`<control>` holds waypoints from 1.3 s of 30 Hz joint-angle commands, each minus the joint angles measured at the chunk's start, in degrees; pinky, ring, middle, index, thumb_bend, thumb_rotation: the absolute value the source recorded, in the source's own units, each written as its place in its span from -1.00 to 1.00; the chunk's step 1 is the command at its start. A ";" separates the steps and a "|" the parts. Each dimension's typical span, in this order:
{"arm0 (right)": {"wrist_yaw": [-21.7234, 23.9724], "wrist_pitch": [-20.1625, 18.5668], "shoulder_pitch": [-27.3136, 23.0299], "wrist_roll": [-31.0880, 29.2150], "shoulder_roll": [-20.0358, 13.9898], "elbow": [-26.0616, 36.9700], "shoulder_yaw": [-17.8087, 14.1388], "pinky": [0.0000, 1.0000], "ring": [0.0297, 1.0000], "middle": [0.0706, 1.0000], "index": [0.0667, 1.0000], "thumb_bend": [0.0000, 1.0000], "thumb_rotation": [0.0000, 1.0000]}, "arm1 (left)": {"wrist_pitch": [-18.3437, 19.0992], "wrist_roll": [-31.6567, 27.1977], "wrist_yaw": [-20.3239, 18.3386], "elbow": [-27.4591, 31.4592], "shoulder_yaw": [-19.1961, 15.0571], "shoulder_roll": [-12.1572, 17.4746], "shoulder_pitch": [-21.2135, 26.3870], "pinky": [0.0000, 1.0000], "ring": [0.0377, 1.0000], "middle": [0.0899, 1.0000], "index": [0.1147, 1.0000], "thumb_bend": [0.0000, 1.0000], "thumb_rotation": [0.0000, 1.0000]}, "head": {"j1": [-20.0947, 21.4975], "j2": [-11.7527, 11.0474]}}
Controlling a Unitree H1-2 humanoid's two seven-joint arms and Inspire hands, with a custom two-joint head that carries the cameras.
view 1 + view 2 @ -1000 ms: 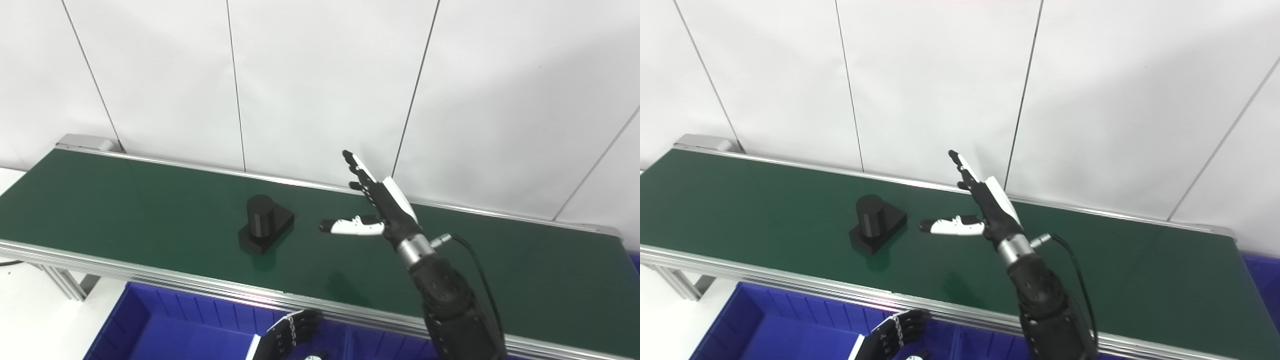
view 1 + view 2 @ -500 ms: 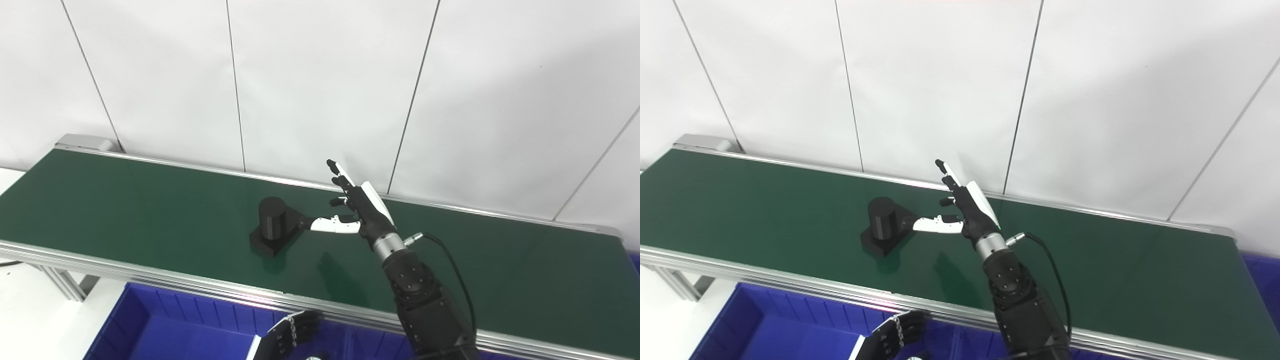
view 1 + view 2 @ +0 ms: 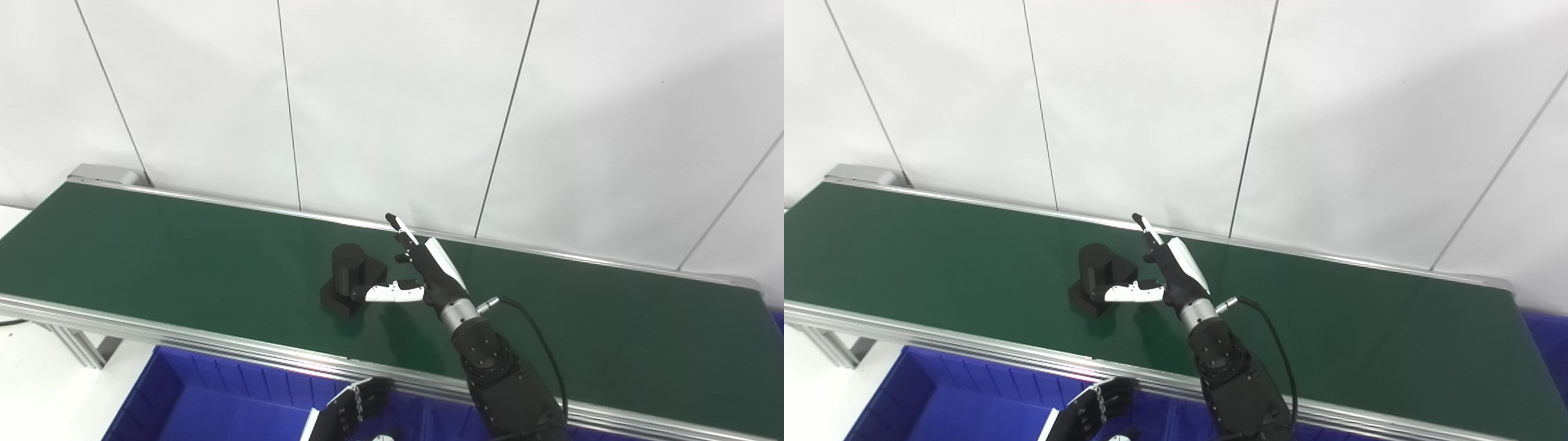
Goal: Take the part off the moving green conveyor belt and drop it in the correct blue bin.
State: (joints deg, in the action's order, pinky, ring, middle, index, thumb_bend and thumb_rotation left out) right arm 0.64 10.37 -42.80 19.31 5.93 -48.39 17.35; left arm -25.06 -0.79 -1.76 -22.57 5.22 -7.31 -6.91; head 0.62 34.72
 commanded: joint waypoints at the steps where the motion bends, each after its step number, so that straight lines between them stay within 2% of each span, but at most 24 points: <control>1: -1.31 4.40 -3.42 0.05 1.37 -0.54 0.23 0.83 0.97 1.00 1.00 0.99 -0.19 | -1.85 0.82 0.22 2.10 0.30 -0.35 0.16 0.56 0.47 0.47 0.41 0.20 -1.00 | -0.03 -0.02; 7: -2.44 5.89 -4.62 0.78 1.69 -4.81 0.73 0.79 0.94 1.00 1.00 1.00 -0.16 | -1.85 0.87 0.76 1.94 0.47 -0.38 0.32 0.56 0.47 0.47 0.40 0.18 -1.00 | -0.80 -0.30; 14: -2.86 7.14 -6.14 0.21 2.42 -9.08 0.48 0.76 0.93 1.00 1.00 1.00 -0.22 | -1.85 0.99 1.01 1.85 0.31 -0.38 0.26 0.54 0.47 0.47 0.39 0.20 -1.00 | -1.07 -0.55; 16: -2.46 7.81 -6.41 -0.71 2.75 -10.09 -0.07 0.52 0.86 1.00 1.00 0.98 -0.31 | -1.85 1.11 1.20 2.06 0.35 -0.40 0.06 0.56 0.47 0.47 0.39 0.22 -1.00 | -1.12 -0.56; 20: -3.09 10.00 -6.61 -1.64 3.35 -12.03 -0.82 0.33 0.76 1.00 1.00 0.93 -0.42 | -1.86 1.05 1.33 2.11 0.40 -0.48 -0.01 0.55 0.47 0.47 0.39 0.22 -1.00 | -1.49 -0.48; 23: -3.86 11.57 -6.72 -2.09 3.79 -13.46 -1.40 0.40 0.78 0.96 1.00 0.88 -0.54 | -1.86 1.06 1.34 2.16 0.41 -0.45 0.01 0.53 0.46 0.47 0.39 0.20 -1.00 | -1.64 -0.54; 26: -5.93 12.04 -6.89 -1.33 4.10 -14.49 -1.12 0.42 0.76 0.90 1.00 0.85 -0.56 | -1.86 1.03 1.43 2.33 0.36 -0.53 -0.14 0.54 0.46 0.47 0.39 0.19 -1.00 | -1.85 -0.61; 30: -8.05 12.29 -6.99 -1.23 4.50 -15.20 -1.27 0.41 0.69 0.77 0.90 0.79 -0.62 | -1.86 1.23 1.80 2.48 0.47 -0.56 -0.35 0.58 0.47 0.47 0.40 0.18 -1.00 | -2.16 -0.56; 39: -13.52 13.92 -7.11 -1.03 5.41 -16.00 -1.99 0.28 0.46 0.47 0.54 0.66 -0.97 | -1.86 0.90 1.58 2.26 0.35 -0.55 -0.46 0.57 0.47 0.45 0.39 0.17 -1.00 | -2.35 -0.47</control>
State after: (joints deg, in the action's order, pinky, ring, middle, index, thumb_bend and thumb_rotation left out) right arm -11.42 21.20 -46.86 18.34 9.85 -65.13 15.68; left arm -25.06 0.14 -0.23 -21.28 5.39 -7.29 -7.42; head -1.76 34.28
